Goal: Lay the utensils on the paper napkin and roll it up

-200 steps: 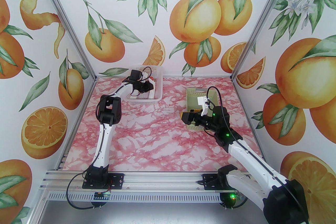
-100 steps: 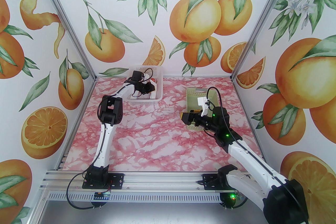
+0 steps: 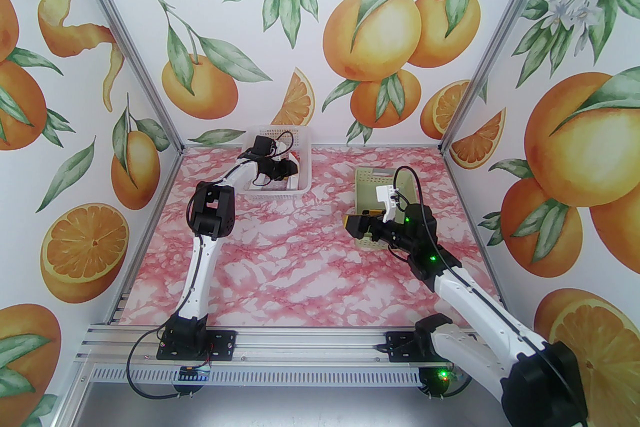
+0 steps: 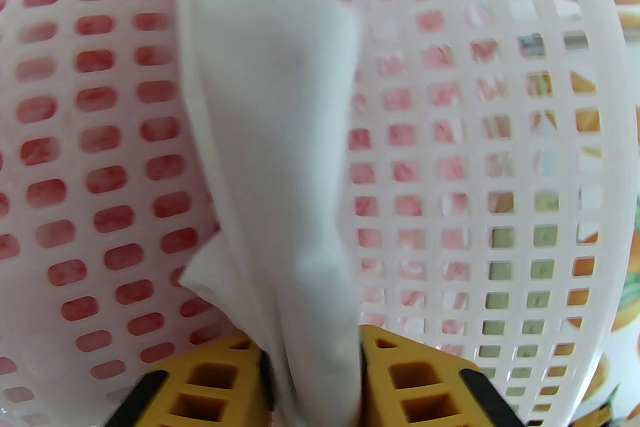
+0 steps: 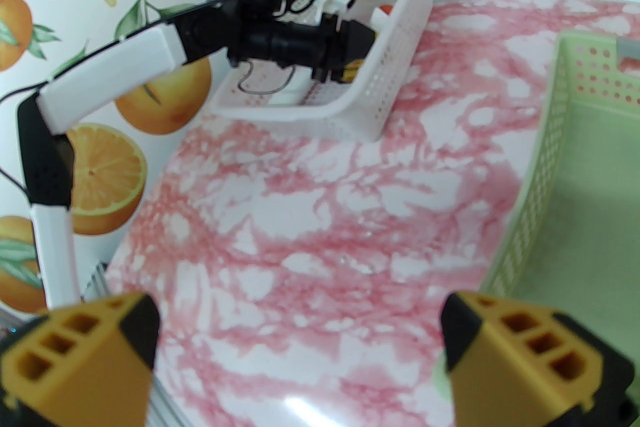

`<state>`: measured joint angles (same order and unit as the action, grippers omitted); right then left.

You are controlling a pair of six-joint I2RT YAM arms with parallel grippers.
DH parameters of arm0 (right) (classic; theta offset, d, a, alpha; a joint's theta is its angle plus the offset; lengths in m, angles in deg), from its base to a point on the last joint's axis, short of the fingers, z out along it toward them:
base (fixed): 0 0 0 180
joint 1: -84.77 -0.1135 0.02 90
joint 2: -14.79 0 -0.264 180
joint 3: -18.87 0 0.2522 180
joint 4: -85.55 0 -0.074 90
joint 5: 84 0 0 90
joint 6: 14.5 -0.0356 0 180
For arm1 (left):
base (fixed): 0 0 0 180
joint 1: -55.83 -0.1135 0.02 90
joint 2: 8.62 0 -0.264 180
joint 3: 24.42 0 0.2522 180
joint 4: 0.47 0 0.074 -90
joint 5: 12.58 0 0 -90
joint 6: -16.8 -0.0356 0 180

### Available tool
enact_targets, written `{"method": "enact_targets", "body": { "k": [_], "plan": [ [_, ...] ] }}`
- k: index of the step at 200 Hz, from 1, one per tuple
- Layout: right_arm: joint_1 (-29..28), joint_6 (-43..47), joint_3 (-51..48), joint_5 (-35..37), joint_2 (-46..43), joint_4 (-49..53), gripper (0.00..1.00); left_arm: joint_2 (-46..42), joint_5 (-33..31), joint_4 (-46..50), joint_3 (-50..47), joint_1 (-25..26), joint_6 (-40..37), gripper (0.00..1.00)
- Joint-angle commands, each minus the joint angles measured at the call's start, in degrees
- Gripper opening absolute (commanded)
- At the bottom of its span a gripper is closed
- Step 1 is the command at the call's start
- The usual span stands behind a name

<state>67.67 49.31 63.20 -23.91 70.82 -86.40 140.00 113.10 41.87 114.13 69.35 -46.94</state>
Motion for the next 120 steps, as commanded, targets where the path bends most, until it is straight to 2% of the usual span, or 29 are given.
{"method": "enact_targets", "body": {
  "k": [1, 21, 56, 101, 120],
  "plan": [
    [0.49, -0.81, 0.45, 1.25, 0.09, 0.31, 0.99, -0.93, -1.06, 3.37, 0.89, -0.4, -2.17, 0.4],
    [0.49, -0.96, 0.46, 1.37, 0.22, 0.27, 0.99, -1.44, -1.34, 3.91, 0.63, -0.59, -2.79, 0.45],
    [0.49, -1.22, 0.46, 1.26, 0.13, 0.09, 0.99, -2.79, -2.02, 3.26, -0.84, -0.99, -3.05, 0.47],
    [0.49, -1.55, 0.37, 1.35, 0.13, -0.17, 0.99, -3.14, -0.77, 2.57, -1.57, -1.55, -3.28, 0.42],
    [0.48, -1.62, 0.46, 1.26, 0.13, -0.26, 0.98, -3.36, -1.21, 2.59, -1.81, -1.71, -3.87, 0.43]
  ]
}}
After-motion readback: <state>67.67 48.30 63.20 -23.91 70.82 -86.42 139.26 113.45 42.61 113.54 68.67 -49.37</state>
